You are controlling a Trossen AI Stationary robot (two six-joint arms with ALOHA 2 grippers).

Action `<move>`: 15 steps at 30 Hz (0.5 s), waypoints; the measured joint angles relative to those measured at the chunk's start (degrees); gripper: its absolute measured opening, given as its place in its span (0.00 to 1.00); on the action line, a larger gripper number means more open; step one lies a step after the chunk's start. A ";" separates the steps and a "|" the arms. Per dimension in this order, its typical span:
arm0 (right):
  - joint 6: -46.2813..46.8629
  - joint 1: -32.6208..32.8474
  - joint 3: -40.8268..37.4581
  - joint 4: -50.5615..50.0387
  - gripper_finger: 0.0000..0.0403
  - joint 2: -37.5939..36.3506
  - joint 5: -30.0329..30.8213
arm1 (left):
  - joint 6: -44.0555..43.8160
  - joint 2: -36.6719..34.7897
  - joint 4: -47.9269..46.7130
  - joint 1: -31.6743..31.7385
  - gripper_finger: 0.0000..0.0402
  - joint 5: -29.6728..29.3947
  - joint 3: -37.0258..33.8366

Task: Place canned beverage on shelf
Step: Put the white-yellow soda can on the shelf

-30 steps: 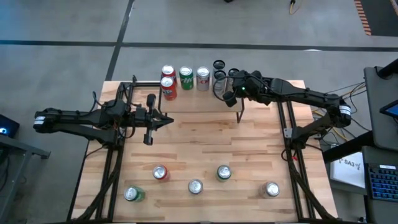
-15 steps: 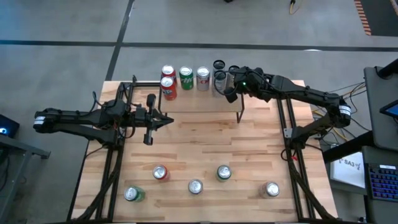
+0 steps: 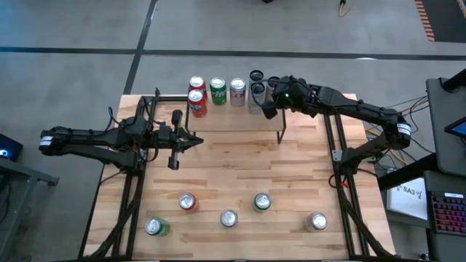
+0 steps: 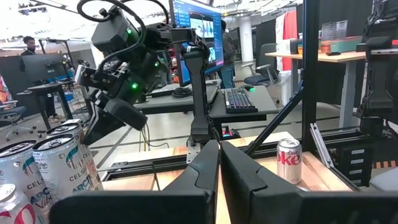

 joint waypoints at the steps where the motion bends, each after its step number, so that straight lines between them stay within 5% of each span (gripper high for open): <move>1: -0.03 -0.15 0.00 0.18 0.02 0.01 -0.02 | 0.00 0.00 0.00 0.02 0.00 0.00 0.00; 15: 1.62 -0.63 2.47 -3.86 0.02 -0.79 -5.57 | 0.04 0.00 -0.02 0.02 0.00 0.00 0.00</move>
